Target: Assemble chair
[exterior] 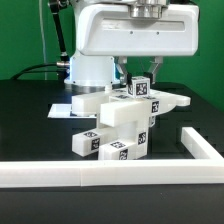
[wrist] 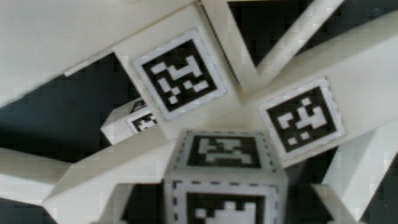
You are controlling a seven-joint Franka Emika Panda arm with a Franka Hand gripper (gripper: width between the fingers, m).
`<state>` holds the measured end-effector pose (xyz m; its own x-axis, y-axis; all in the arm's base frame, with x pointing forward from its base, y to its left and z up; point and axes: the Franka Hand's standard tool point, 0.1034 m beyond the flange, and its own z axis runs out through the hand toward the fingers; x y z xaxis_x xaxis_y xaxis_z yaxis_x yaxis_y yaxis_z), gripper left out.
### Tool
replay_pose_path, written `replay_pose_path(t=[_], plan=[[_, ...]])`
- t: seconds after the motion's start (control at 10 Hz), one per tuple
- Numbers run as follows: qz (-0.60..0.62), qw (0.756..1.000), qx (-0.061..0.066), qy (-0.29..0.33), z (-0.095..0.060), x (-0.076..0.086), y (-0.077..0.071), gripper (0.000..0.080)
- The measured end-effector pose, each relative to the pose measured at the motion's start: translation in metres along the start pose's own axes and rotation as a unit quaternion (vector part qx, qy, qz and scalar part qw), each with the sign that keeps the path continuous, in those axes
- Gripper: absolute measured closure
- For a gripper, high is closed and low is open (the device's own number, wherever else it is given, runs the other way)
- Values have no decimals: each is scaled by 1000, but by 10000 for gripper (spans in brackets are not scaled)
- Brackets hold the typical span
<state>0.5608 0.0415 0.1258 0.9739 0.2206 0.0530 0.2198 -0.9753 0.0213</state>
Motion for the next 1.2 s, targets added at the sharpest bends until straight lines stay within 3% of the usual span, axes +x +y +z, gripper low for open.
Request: replay_pose_path(t=[0.3,0.5,0.9,1.0,1.2], plan=[[121,993,0,0,0,0,0,515],[225,974,1,0,1,0,1,515],[437,900,5,0,1,1,-2,515],[504,864,11,-2,1,1,-2,515],[578,816,16,-5,1,1,-2,515]])
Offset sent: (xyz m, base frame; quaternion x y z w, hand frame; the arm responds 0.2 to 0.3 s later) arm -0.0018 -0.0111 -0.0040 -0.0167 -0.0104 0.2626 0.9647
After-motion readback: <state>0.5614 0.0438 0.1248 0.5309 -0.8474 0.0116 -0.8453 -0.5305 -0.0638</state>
